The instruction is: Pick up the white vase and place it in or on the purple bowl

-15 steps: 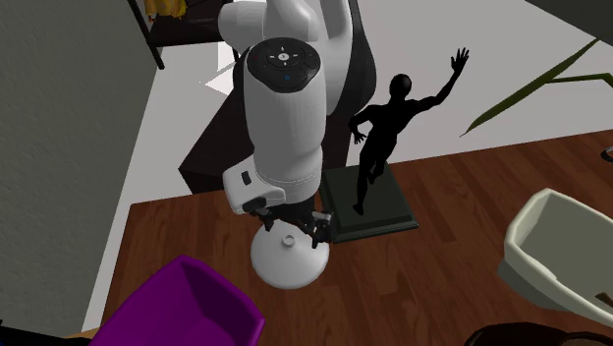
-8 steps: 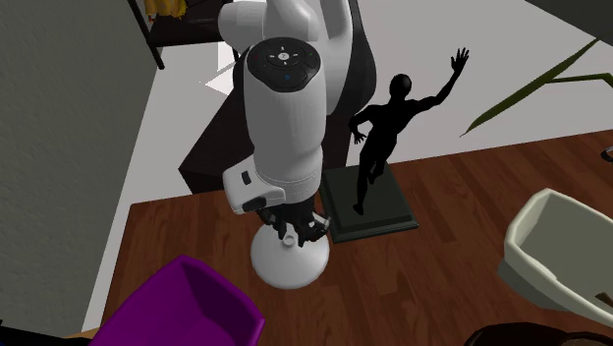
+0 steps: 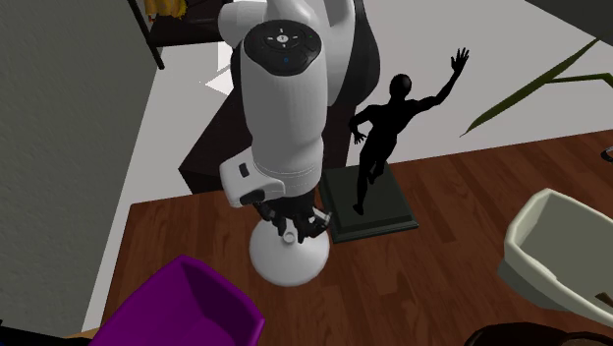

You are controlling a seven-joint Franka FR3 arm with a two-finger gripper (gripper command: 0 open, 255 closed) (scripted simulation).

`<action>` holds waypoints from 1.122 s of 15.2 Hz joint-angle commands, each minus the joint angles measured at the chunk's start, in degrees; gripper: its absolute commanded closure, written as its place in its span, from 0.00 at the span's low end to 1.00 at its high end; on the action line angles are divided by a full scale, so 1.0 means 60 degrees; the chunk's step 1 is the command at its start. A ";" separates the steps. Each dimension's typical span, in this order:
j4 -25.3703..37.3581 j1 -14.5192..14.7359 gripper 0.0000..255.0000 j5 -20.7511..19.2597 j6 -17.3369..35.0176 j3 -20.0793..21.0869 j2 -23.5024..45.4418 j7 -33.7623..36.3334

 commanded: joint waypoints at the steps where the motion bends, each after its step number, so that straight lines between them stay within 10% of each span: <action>1: 0.0071 0.0005 1.00 0.0078 -0.0248 -0.0011 -0.0184 -0.0065; 17: 0.1139 0.0039 1.00 0.0439 -0.2399 -0.0139 -0.1308 -0.0379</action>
